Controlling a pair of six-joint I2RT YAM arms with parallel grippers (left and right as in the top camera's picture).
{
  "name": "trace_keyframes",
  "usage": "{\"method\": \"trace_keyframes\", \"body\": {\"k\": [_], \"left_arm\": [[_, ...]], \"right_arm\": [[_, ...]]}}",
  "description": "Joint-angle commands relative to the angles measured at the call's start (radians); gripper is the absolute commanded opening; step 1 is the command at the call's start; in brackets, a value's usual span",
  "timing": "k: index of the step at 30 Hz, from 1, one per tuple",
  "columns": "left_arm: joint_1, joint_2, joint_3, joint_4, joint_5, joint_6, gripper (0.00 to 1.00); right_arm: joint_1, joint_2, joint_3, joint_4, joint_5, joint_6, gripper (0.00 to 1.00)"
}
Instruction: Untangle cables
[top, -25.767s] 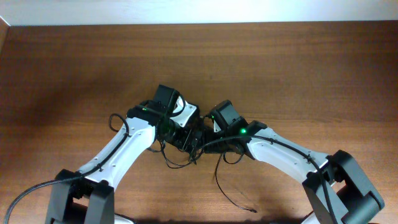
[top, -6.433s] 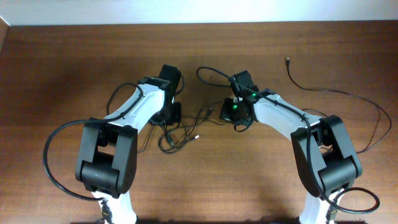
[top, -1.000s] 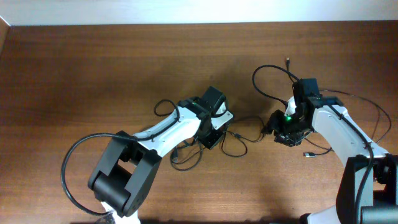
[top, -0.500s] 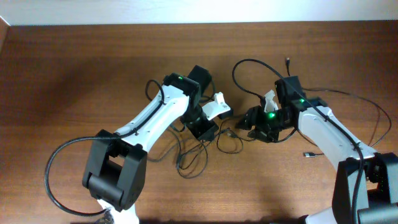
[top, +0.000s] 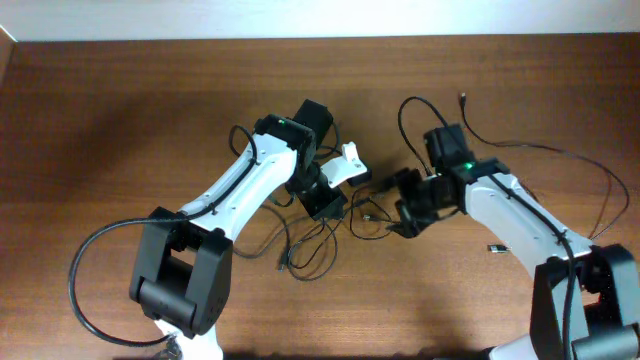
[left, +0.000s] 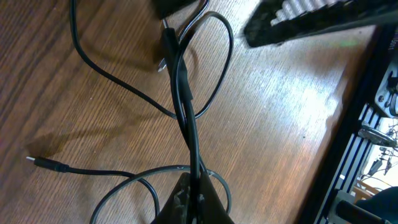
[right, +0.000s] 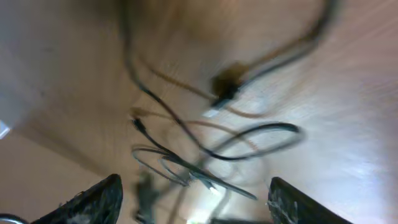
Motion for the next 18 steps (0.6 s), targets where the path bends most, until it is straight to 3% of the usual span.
{"method": "trace_keyframes", "body": {"k": [1, 2, 3, 6, 9, 12, 15, 18], "left_arm": [[0.003, 0.002, 0.005, -0.005, 0.027, 0.020, 0.00], [0.003, 0.002, 0.005, -0.014, 0.028, 0.037, 0.00], [0.003, 0.002, 0.005, -0.023, 0.028, 0.050, 0.00], [0.003, 0.002, 0.005, -0.035, 0.030, 0.069, 0.00], [0.003, 0.002, 0.005, -0.036, 0.030, 0.069, 0.00], [0.003, 0.002, 0.005, -0.039, 0.030, 0.072, 0.00], [0.008, 0.002, 0.005, -0.027, 0.027, 0.071, 0.00], [0.011, 0.002, 0.005, -0.013, 0.026, 0.059, 0.00]], "right_arm": [[0.062, -0.002, -0.004, 0.076, 0.095, 0.166, 0.75], [0.088, -0.002, -0.005, 0.091, 0.148, 0.221, 0.74], [0.098, -0.002, -0.005, 0.096, 0.192, 0.223, 0.67], [0.107, -0.002, -0.005, 0.085, 0.397, 0.177, 0.27], [0.107, -0.002, -0.005, 0.080, 0.510, 0.150, 0.04], [0.107, 0.006, -0.005, 0.083, 0.557, 0.148, 0.04], [0.112, 0.030, -0.005, 0.048, 0.549, -0.047, 0.05], [0.125, 0.032, -0.005, -0.020, 0.527, -0.172, 0.31]]}}
